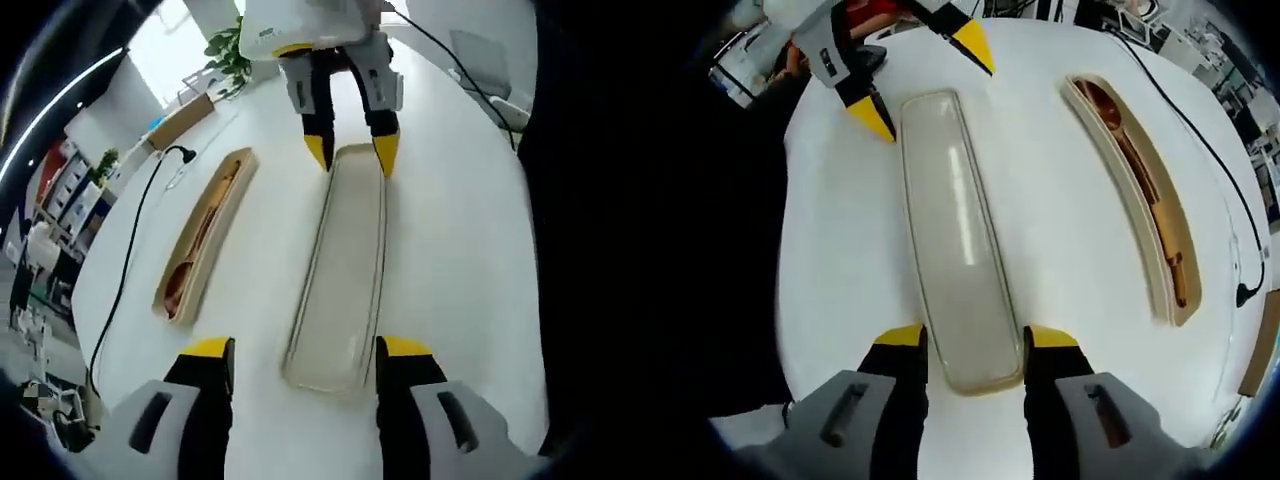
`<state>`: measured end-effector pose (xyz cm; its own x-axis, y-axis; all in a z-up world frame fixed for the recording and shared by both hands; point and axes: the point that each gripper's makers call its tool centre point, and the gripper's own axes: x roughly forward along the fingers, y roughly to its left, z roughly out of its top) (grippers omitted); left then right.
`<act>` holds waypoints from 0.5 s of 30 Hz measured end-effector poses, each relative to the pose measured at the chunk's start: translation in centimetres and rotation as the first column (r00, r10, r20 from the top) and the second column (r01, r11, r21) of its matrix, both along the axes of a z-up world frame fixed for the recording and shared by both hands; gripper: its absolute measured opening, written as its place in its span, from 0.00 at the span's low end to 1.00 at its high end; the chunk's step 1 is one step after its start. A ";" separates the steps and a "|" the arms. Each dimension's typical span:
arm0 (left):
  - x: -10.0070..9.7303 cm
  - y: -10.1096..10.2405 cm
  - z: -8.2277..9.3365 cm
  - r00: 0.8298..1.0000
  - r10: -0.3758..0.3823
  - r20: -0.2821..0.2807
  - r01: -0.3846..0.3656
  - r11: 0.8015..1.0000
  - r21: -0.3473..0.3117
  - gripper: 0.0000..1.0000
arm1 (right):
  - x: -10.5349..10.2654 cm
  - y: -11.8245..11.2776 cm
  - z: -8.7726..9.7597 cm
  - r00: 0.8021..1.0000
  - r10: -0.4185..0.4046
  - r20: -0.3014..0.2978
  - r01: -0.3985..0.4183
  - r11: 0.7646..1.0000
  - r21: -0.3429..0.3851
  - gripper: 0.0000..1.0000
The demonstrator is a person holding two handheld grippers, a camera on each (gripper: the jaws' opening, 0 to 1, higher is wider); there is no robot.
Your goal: Arrange the utensils inside the cutlery case until each visible utensil rests in its matching compartment.
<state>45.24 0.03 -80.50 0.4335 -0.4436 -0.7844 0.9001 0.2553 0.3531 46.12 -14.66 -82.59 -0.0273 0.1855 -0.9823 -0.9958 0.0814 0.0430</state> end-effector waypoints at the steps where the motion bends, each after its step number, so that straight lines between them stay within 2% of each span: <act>1: -0.2 -0.1 0.0 1.000 -0.014 0.004 0.014 1.000 0.003 0.54 | 0.0 0.0 0.0 1.000 0.008 -0.005 -0.008 1.000 -0.012 0.35; 4: -0.1 -0.3 0.2 0.998 -0.050 0.045 0.049 0.998 0.024 0.52 | 0.1 -0.1 0.0 0.999 0.021 -0.032 -0.022 0.999 -0.038 0.35; 8: 0.0 -0.3 0.3 0.998 -0.044 0.047 0.042 0.999 0.027 0.54 | 0.3 -0.2 0.1 0.996 0.019 -0.083 -0.024 0.998 -0.058 0.34; 15: -0.2 -0.6 0.3 0.995 -0.080 0.055 0.078 0.996 0.044 0.50 | 0.4 -0.3 0.4 0.987 0.011 -0.162 -0.018 0.999 -0.040 0.34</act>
<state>45.00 -0.60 -80.22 0.4429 -0.4455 -0.7781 0.8950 0.1681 0.4132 46.49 -14.99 -82.23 -0.1890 0.1434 -0.9715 -0.9770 0.0719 0.2007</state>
